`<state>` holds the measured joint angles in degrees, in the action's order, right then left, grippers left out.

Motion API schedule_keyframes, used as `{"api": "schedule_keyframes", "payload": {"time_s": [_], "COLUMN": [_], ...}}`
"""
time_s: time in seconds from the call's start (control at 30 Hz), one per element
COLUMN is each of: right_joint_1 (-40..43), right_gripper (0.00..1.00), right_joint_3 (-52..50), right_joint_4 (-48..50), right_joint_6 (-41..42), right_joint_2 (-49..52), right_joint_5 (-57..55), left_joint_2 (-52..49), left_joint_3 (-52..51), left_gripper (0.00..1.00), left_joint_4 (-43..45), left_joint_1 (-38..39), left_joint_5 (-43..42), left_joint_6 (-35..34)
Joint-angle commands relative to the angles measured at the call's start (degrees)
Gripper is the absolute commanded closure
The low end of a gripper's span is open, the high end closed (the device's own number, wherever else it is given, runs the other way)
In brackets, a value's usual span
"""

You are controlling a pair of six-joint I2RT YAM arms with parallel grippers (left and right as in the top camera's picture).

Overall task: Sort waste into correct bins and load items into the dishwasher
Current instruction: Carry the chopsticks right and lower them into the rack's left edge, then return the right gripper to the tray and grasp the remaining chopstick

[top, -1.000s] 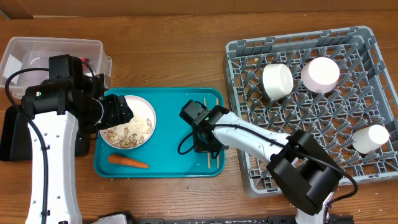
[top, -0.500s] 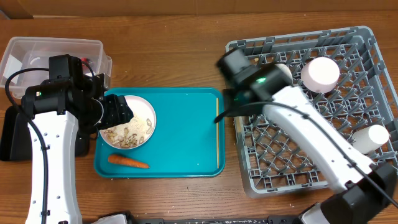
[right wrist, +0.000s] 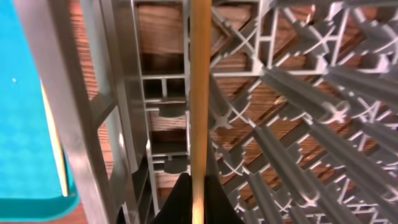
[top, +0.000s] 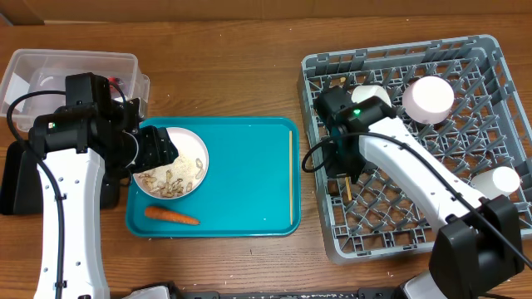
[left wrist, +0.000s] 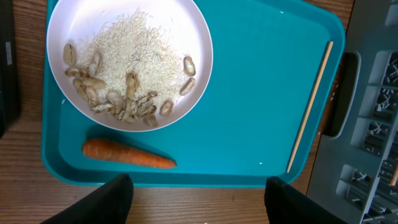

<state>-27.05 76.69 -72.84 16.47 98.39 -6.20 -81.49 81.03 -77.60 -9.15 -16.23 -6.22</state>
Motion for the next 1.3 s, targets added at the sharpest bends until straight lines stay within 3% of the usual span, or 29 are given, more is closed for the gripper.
{"api": "schedule_keyframes", "payload": {"time_s": [0.0,0.03,0.1,0.4,0.7,1.27], "right_joint_1": [-0.24,-0.24,-0.24,-3.39,-12.57,-13.35], "right_gripper": [0.64,0.57,0.52,0.55,0.48,0.47], "right_joint_3": [0.92,1.6,3.8,20.96,19.15,16.31], "right_joint_4": [0.55,0.33,-0.13,0.72,4.39,5.2], "right_joint_6": [-0.87,-0.87,-0.83,-0.2,3.65,9.11], "right_joint_2": [-0.68,-0.87,-1.38,-2.29,5.79,24.9], "right_joint_5": [0.22,0.15,-0.2,6.75,5.68,5.86], "left_joint_2": [0.24,0.24,0.24,0.24,0.24,0.24], "left_joint_3": [0.44,0.44,0.44,0.44,0.44,0.44], "left_gripper": [0.3,0.3,0.3,0.3,0.3,0.3], "left_joint_4": [0.04,0.07,0.07,0.04,-0.04,-0.15], "left_joint_1": [-0.17,-0.15,-0.15,-0.15,-0.15,-0.17], "left_joint_5": [0.17,0.17,0.17,0.17,0.17,0.17], "left_joint_6": [-0.17,-0.2,-0.17,-0.2,-0.2,-0.17]}}
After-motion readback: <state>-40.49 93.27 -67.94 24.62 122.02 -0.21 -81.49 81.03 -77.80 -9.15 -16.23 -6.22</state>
